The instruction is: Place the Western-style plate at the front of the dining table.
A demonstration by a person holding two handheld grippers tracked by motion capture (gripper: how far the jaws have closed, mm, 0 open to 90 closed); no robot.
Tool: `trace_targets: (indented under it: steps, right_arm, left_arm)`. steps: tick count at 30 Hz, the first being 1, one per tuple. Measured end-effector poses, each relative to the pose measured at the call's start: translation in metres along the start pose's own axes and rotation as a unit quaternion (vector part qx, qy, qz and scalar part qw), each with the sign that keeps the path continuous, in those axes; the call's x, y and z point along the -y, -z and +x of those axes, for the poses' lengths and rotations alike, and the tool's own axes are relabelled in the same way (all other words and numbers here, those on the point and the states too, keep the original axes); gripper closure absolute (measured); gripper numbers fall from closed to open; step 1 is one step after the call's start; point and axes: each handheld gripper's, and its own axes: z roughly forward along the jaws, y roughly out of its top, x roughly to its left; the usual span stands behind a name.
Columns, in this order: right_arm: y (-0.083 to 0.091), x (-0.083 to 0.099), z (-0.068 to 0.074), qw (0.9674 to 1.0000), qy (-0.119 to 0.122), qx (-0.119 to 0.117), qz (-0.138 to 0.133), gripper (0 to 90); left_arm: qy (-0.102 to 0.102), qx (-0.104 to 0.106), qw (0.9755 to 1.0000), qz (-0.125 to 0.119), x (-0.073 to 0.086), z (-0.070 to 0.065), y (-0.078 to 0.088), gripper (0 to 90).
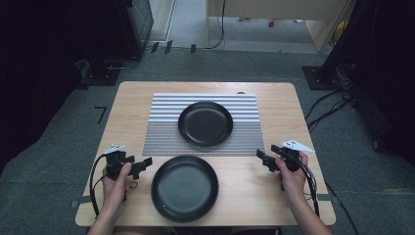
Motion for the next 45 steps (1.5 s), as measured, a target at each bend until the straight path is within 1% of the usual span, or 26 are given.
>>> trace_targets:
  steps: [4, 5, 8, 10, 12, 15, 20, 23, 25, 27, 29, 30, 32, 34, 36, 37, 39, 40, 45]
  right_arm:
    - [0.007, 0.006, -0.006, 1.0000, -0.003, 0.005, 0.004, 27.0]
    - [0.009, 0.008, -0.008, 1.0000, -0.004, 0.007, 0.005, 26.9]
    - [0.016, 0.013, -0.014, 0.9998, -0.006, 0.014, 0.008, 26.6]
    - [0.020, 0.017, -0.018, 0.9997, -0.005, 0.020, 0.012, 26.3]
    - [0.024, 0.020, -0.022, 0.9996, -0.009, 0.023, 0.015, 26.1]
    - [0.030, 0.024, -0.028, 0.9993, -0.014, 0.029, 0.017, 25.8]
    - [0.042, 0.033, -0.039, 0.9987, -0.016, 0.044, 0.019, 25.3]
    - [0.048, 0.037, -0.043, 0.9983, -0.017, 0.051, 0.022, 25.1]
    - [0.053, 0.041, -0.046, 0.9979, -0.017, 0.058, 0.026, 24.9]
    - [0.057, 0.044, -0.049, 0.9971, -0.022, 0.066, 0.032, 24.9]
    - [0.063, 0.048, -0.052, 0.9961, -0.024, 0.078, 0.032, 24.9]
    - [0.066, 0.049, -0.053, 0.9957, -0.026, 0.082, 0.033, 24.9]
    - [0.071, 0.052, -0.054, 0.9953, -0.030, 0.087, 0.031, 24.9]
    - [0.074, 0.055, -0.055, 0.9948, -0.020, 0.096, 0.031, 24.8]
    - [0.076, 0.057, -0.051, 0.9932, -0.003, 0.110, 0.039, 24.4]
    - [0.076, 0.058, -0.049, 0.9920, 0.010, 0.118, 0.044, 23.8]
    - [0.074, 0.060, -0.041, 0.9878, 0.041, 0.138, 0.058, 21.0]
    - [0.073, 0.060, -0.039, 0.9865, 0.051, 0.143, 0.062, 20.9]
    - [0.071, 0.060, -0.036, 0.9868, 0.049, 0.141, 0.063, 19.3]
  left_arm:
    - [0.005, -0.005, 1.0000, -0.003, 0.006, 0.007, 0.007, 15.8]
    - [0.003, -0.008, 1.0000, -0.003, 0.008, 0.008, 0.009, 15.8]
    - [-0.015, -0.026, 0.9995, -0.003, 0.013, 0.009, 0.015, 15.8]
    - [-0.019, -0.032, 0.9993, -0.003, 0.016, 0.010, 0.018, 15.8]
    - [-0.028, -0.042, 0.9987, -0.002, 0.019, 0.012, 0.022, 15.8]
    - [-0.034, -0.052, 0.9980, 0.000, 0.023, 0.015, 0.026, 15.9]
    - [-0.031, -0.066, 0.9973, 0.003, 0.032, 0.023, 0.031, 15.8]
    - [-0.038, -0.080, 0.9961, 0.010, 0.039, 0.026, 0.033, 15.8]
    - [-0.039, -0.083, 0.9957, 0.008, 0.042, 0.028, 0.035, 15.9]
    - [-0.042, -0.090, 0.9950, 0.008, 0.045, 0.029, 0.038, 15.8]
    - [-0.045, -0.097, 0.9943, 0.005, 0.047, 0.030, 0.040, 15.8]
    - [-0.046, -0.099, 0.9940, 0.000, 0.049, 0.031, 0.041, 15.9]
    - [-0.058, -0.110, 0.9922, -0.008, 0.053, 0.031, 0.042, 15.9]
    - [-0.076, -0.120, 0.9898, -0.014, 0.057, 0.029, 0.040, 15.9]
    - [-0.095, -0.132, 0.9866, -0.016, 0.060, 0.026, 0.039, 15.8]
    - [-0.102, -0.138, 0.9850, -0.020, 0.062, 0.025, 0.037, 15.8]
    - [-0.115, -0.148, 0.9819, -0.026, 0.064, 0.023, 0.035, 15.7]
    - [-0.118, -0.149, 0.9813, -0.028, 0.065, 0.022, 0.034, 15.3]
    - [-0.117, -0.150, 0.9813, -0.028, 0.065, 0.022, 0.034, 15.0]
